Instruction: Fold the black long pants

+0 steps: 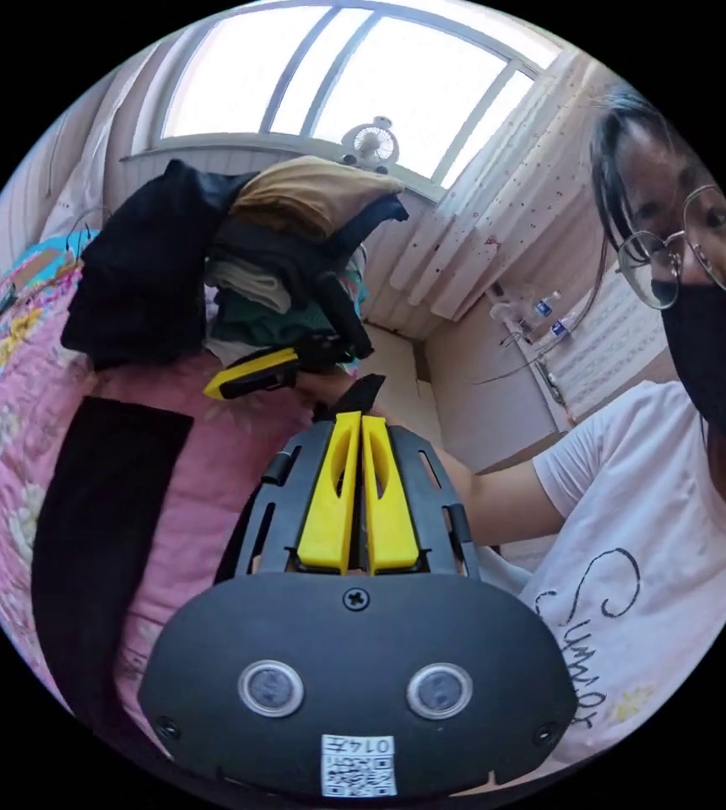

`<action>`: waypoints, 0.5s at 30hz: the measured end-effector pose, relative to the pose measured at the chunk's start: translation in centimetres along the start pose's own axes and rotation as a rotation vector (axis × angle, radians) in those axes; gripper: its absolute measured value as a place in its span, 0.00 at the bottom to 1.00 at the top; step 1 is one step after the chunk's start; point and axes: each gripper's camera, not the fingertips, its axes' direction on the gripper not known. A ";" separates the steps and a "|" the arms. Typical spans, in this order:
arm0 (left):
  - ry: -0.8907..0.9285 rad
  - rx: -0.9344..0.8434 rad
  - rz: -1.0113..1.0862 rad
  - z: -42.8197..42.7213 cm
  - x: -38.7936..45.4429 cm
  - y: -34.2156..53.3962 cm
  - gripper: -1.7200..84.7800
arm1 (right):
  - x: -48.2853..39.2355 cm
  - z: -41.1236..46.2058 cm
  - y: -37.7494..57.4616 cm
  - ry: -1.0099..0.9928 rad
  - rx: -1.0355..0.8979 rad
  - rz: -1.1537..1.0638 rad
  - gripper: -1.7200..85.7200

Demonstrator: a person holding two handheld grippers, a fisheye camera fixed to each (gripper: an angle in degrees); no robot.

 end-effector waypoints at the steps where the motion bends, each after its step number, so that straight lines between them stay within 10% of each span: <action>1: 0.008 -0.008 -0.013 0.7 0.2 0.5 0.01 | 0.3 0.2 0.0 -0.013 -0.026 0.017 0.05; 15: 0.017 -0.117 -0.099 3.7 5.1 7.3 0.01 | -2.1 6.7 4.1 -0.248 -0.689 0.016 0.08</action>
